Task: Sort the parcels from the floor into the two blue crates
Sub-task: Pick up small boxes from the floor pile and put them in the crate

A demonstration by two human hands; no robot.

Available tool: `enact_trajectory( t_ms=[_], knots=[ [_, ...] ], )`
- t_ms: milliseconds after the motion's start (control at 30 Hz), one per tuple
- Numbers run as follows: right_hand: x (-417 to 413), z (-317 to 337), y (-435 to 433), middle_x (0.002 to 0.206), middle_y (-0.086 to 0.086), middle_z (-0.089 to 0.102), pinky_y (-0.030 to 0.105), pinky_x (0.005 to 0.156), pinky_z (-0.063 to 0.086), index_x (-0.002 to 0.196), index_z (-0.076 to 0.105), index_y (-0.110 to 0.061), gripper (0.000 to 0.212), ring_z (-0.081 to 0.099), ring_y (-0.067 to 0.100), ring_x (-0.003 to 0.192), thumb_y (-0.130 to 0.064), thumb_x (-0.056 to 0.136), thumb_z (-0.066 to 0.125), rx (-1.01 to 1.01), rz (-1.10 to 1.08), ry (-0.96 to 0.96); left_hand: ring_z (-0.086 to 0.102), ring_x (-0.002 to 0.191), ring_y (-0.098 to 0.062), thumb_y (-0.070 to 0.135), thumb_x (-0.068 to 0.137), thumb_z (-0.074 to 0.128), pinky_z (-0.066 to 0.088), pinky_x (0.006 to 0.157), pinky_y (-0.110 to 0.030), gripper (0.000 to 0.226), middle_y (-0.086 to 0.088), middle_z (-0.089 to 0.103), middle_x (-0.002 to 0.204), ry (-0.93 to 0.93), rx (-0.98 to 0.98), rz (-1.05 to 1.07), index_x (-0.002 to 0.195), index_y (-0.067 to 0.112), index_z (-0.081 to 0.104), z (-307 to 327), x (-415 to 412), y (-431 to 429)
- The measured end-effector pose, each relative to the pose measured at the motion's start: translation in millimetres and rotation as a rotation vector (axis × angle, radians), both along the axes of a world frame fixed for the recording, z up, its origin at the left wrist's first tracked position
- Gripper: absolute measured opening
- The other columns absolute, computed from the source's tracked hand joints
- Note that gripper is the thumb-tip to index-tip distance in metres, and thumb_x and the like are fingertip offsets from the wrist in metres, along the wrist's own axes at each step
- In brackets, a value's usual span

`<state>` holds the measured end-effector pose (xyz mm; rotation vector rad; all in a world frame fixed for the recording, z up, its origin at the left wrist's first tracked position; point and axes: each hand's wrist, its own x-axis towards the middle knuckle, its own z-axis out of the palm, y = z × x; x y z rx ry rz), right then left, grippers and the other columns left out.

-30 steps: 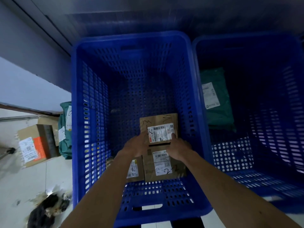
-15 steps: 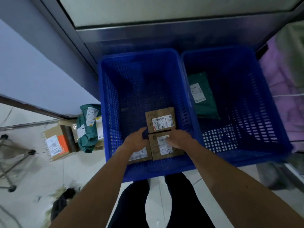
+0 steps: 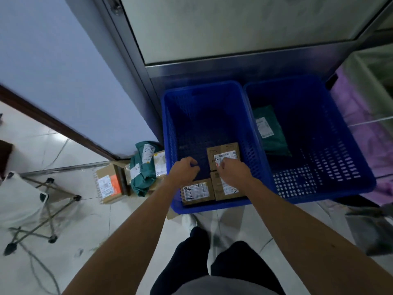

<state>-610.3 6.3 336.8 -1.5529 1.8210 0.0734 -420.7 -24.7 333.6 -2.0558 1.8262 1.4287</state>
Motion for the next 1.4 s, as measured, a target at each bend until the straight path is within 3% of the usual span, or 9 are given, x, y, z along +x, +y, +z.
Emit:
enact_trajectory(
  t_ms=[100,233,333,467,800,900,1000,1267,1400],
  knots=[
    [6.0,14.3,4.6,0.089,0.010,0.066,0.036,0.066,0.048,0.100,0.063,-0.007,0.031,0.062,0.027,0.080,-0.029,0.104,0.042,-0.023,0.025,-0.019,0.065,0.096,-0.030,0.026,0.095,0.056,0.052,0.082,-0.036,0.022,-0.006,0.067,0.103,0.019,-0.089,0.075,0.113,0.019,0.064,18.1,8.4,10.1],
    [17.7,26.1,22.7,0.078,0.009,0.060,0.038,0.067,0.046,0.080,0.053,-0.012,0.028,0.057,0.028,0.075,-0.026,0.102,0.045,-0.067,0.085,-0.047,0.066,0.094,-0.036,0.023,0.092,0.052,0.051,0.072,-0.036,0.012,-0.012,0.069,0.102,0.049,-0.174,0.182,0.094,0.021,0.063,39.8,24.3,36.0],
    [30.7,23.1,40.1,0.079,0.007,0.061,0.038,0.070,0.047,0.084,0.054,-0.014,0.023,0.057,0.025,0.074,-0.027,0.101,0.047,-0.086,0.117,-0.050,0.067,0.092,-0.030,0.025,0.094,0.052,0.051,0.074,-0.032,0.018,-0.007,0.071,0.105,0.022,-0.201,0.223,0.105,0.020,0.066,50.8,38.6,52.6],
    [56.9,19.5,63.2,0.077,0.005,0.061,0.035,0.058,0.040,0.093,0.059,-0.010,0.024,0.055,0.022,0.068,-0.027,0.103,0.046,-0.082,0.204,-0.065,0.067,0.095,-0.027,0.023,0.095,0.052,0.055,0.086,-0.037,0.024,-0.006,0.071,0.104,-0.026,-0.244,0.276,0.112,0.016,0.067,57.2,63.4,81.6],
    [146.3,7.0,95.6,0.086,0.007,0.065,0.035,0.066,0.043,0.084,0.060,-0.012,0.028,0.061,0.026,0.080,-0.029,0.101,0.045,-0.032,0.315,-0.077,0.061,0.091,-0.021,0.027,0.098,0.052,0.042,0.069,-0.028,0.021,-0.005,0.067,0.102,-0.061,-0.188,0.362,0.106,0.014,0.067,30.7,140.8,125.1],
    [183.1,-10.4,102.8,0.099,0.013,0.069,0.042,0.078,0.052,0.092,0.065,-0.009,0.029,0.065,0.032,0.093,-0.028,0.099,0.045,-0.010,0.307,-0.088,0.064,0.094,-0.025,0.025,0.098,0.050,0.044,0.072,-0.028,0.023,-0.005,0.068,0.102,-0.078,-0.141,0.355,0.105,0.014,0.069,-2.7,169.8,127.8],
    [225.1,-47.0,113.2,0.102,0.015,0.069,0.037,0.073,0.047,0.098,0.066,-0.008,0.030,0.064,0.035,0.094,-0.031,0.099,0.046,0.023,0.289,-0.087,0.064,0.101,-0.028,0.025,0.099,0.050,0.049,0.082,-0.032,0.023,-0.008,0.070,0.110,-0.079,-0.061,0.334,0.108,0.015,0.068,-57.7,197.5,130.9],
    [308.6,-231.3,127.9,0.113,0.012,0.067,0.038,0.082,0.051,0.114,0.064,-0.005,0.032,0.063,0.033,0.102,-0.029,0.099,0.050,0.211,0.147,-0.129,0.063,0.100,-0.032,0.026,0.095,0.048,0.054,0.085,-0.035,0.021,-0.008,0.070,0.110,-0.040,0.101,0.345,0.099,0.024,0.068,-246.9,250.0,127.9],
    [317.3,-332.5,128.3,0.122,0.009,0.063,0.031,0.078,0.039,0.122,0.060,-0.010,0.032,0.058,0.029,0.105,-0.030,0.101,0.048,0.274,0.043,-0.093,0.065,0.104,-0.032,0.026,0.094,0.046,0.056,0.091,-0.041,0.022,-0.007,0.071,0.113,0.051,0.186,0.406,0.097,0.027,0.067,-347.2,266.8,134.5]
  ],
)
